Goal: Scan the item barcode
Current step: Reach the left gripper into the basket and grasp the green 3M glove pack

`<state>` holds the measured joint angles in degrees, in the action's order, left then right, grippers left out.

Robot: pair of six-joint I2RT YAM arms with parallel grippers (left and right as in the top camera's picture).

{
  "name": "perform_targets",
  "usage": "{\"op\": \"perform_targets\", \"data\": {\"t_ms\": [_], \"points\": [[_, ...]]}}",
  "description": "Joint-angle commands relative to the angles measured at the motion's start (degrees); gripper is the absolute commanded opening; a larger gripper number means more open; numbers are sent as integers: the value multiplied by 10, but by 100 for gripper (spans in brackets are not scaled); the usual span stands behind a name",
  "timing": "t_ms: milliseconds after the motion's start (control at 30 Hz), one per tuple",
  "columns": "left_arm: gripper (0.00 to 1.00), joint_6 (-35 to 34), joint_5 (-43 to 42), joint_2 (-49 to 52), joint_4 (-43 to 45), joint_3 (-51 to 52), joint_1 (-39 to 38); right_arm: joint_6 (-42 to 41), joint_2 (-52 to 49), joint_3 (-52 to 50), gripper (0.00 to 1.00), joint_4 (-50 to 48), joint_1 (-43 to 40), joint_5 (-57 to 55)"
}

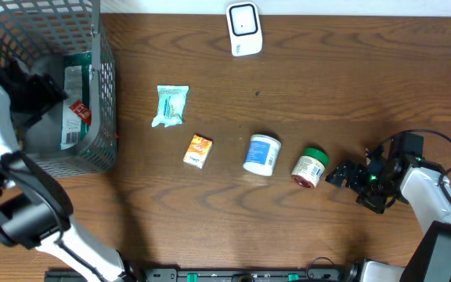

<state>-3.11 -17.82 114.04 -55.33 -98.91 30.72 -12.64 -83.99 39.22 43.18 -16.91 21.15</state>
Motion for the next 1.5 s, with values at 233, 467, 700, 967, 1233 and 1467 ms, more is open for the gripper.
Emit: {"op": "perform_targets", "data": {"t_ms": [233, 467, 700, 967, 1233, 1467], "points": [[84, 55, 33, 117, -10, 2, -3, -7, 0, -1, 99, -1, 5, 2], [84, 87, -57, 130, -21, 2, -21, -7, 0, -1, 99, -1, 5, 2], [74, 87, -75, 129, -19, 2, -21, -7, 0, -1, 99, -1, 5, 2], [50, 87, -88, 130, -16, 3, -22, -7, 0, -1, 99, -1, 5, 2], [52, 87, -103, 130, 6, 30, -22, -7, 0, -1, 99, 0, 5, 2], [47, 87, -103, 130, 26, 47, -32, -7, 0, -1, 99, 1, 5, 2]]}}
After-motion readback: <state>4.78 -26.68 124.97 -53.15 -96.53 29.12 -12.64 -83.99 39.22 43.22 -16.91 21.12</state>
